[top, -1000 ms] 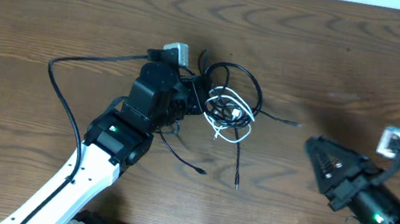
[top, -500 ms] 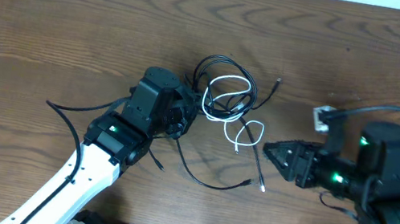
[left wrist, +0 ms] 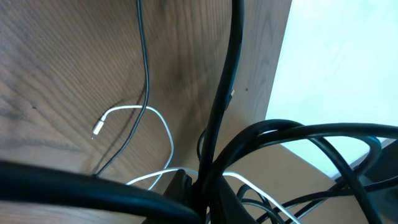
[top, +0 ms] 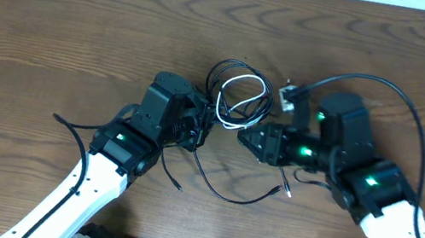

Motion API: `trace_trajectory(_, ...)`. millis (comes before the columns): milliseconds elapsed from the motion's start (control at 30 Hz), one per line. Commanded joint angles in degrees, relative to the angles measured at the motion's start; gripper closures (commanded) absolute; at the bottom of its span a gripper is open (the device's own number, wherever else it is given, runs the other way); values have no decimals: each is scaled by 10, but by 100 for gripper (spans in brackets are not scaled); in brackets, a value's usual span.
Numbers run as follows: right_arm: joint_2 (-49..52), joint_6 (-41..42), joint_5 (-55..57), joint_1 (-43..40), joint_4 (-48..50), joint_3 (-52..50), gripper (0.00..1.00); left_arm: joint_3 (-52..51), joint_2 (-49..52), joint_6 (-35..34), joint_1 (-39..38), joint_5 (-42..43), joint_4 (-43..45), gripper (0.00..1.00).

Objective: Untangle cables

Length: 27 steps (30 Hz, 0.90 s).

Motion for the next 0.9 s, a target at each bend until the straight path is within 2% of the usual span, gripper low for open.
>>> trace_trajectory(0,24,34,15,14,13,3,84,5,-1,-9,-8,10,2,92)
trace_trajectory(200,24,34,41,16,18,3,82,5,-1,-9,-8,9,3,92)
trace_trajectory(367,24,96,47,15,59,3,76,5,-1,28,-8,9,3,92)
trace_trajectory(533,24,119,48,15,99,3,75,5,-1,56,-9,11,3,92)
trace_trajectory(600,24,120,48,15,99,3,76,5,-1,60,-9,11,2,92)
trace_trajectory(700,24,133,38,15,106,3,85,5,-1,63,-9,11,3,92)
trace_trajectory(800,24,133,44,15,110,3,89,5,-1,69,-9,17,3,93)
trace_trajectory(867,25,133,57,15,110,3,87,5,-1,69,-9,25,5,92)
